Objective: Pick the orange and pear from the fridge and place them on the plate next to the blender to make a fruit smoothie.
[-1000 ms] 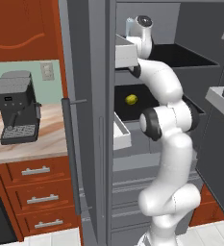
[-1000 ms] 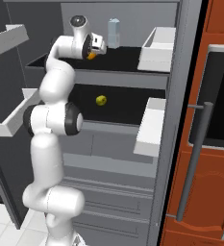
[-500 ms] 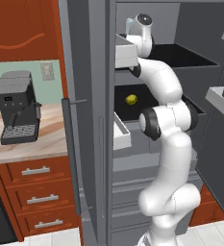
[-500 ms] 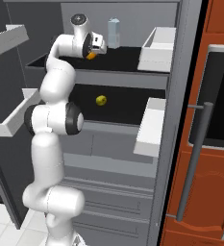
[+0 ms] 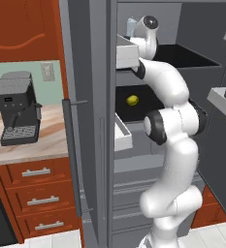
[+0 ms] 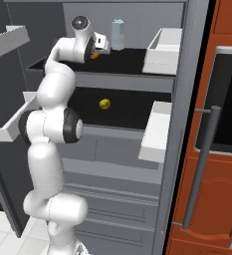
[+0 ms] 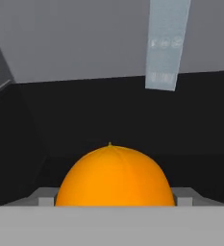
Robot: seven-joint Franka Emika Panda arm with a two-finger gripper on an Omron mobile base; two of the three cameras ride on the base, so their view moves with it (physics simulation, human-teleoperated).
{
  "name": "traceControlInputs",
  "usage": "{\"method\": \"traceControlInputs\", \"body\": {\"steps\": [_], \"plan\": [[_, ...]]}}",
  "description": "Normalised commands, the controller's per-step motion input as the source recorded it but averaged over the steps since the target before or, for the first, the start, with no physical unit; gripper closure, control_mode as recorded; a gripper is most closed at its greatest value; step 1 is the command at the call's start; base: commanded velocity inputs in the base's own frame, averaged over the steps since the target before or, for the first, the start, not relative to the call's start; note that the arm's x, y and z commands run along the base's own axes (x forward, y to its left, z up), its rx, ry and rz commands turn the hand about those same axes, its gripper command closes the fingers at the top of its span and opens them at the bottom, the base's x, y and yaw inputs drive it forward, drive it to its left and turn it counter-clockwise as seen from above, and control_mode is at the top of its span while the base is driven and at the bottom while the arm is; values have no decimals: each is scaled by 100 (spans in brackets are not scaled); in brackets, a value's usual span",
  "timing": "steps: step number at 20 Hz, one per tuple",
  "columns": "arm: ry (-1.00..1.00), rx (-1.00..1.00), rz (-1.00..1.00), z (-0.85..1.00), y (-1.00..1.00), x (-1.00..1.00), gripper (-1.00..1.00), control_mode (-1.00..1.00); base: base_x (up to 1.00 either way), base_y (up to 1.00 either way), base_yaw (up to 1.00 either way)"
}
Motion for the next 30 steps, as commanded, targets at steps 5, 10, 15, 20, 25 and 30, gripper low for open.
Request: {"method": "traceControlInputs", "body": {"steps": [5, 10, 15, 20, 25, 30], "plan": [[-22, 10, 0, 20, -30, -96, 100, -100, 0, 0, 0], [-31, 12, 0, 10, -44, -100, 100, -100, 0, 0, 0], [-10, 10, 0, 25, -41, -100, 100, -100, 0, 0, 0], [4, 0, 2, 11, -19, -100, 100, -100, 0, 0, 0], [8, 0, 6, -7, -3, -100, 100, -100, 0, 0, 0], [22, -7, 6, -60, 0, -100, 100, -100, 0, 0, 0]]}}
